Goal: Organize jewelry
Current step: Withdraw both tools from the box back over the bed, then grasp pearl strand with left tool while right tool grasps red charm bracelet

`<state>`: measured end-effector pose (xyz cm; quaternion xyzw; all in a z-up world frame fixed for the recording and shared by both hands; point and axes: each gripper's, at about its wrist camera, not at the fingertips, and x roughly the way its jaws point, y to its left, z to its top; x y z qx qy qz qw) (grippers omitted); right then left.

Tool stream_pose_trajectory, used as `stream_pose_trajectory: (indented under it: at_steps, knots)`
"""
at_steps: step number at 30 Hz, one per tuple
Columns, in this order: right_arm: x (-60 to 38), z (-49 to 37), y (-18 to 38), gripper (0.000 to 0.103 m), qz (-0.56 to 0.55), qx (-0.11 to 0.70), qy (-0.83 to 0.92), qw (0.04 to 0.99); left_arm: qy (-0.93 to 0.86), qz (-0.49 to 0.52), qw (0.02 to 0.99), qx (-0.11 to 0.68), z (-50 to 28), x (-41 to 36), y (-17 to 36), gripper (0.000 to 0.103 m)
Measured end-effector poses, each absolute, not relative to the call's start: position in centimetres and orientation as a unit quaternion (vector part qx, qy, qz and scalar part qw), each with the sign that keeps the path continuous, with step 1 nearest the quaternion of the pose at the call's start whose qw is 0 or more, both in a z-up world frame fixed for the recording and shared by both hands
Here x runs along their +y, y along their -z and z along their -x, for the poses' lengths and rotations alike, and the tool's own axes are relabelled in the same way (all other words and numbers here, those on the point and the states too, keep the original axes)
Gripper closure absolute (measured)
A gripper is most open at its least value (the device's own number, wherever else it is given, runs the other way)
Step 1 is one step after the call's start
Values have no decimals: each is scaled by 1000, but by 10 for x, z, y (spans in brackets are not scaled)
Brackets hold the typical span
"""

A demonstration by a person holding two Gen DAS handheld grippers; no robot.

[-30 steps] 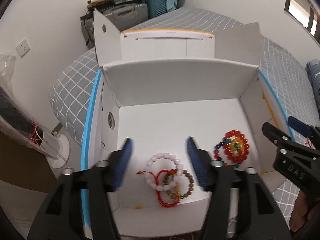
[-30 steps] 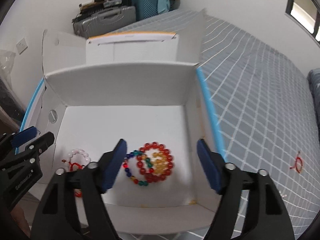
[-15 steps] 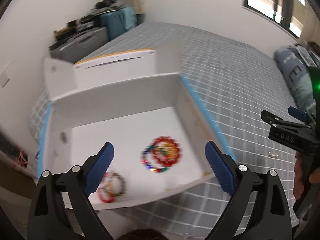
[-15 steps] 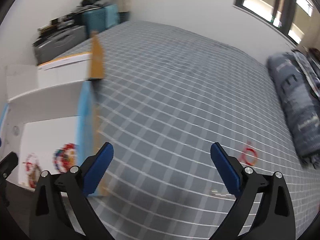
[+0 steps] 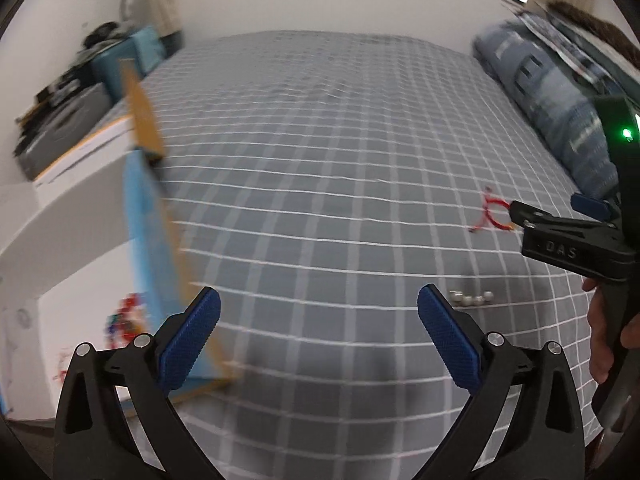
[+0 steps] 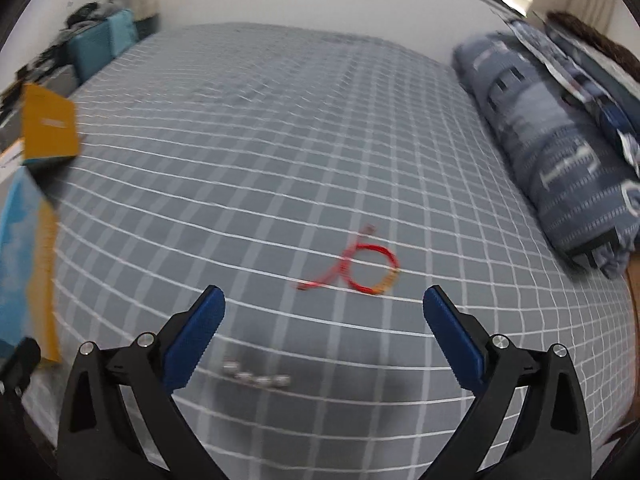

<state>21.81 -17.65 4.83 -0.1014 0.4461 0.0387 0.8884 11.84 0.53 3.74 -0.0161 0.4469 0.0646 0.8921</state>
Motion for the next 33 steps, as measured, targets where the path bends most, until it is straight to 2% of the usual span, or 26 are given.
stream_pose_trajectory:
  at_steps: [8,15,20,26,30,33]
  knots:
    - [-234,-261,5,8,83,486,-12,870,-23,-1,875,484,-163,-65,20,6]
    - [-253,-286,29,8,62,497,-8,866,-15,7,864,503,-189,-83,54,6]
    - [-250,-301,42,22,67,509,-10,858,-16,14,854,521,-198,-85,71,7]
    - [-245,-306,51,34,62,520,-13,852,-16,13,853,522,-199,-85,73,9]
    - [-242,-307,50,44,53,530,-19,846,-16,12,851,525,-200,-85,73,22]
    - [-239,-307,50,55,48,537,-23,842,-11,13,849,528,-195,-86,72,32]
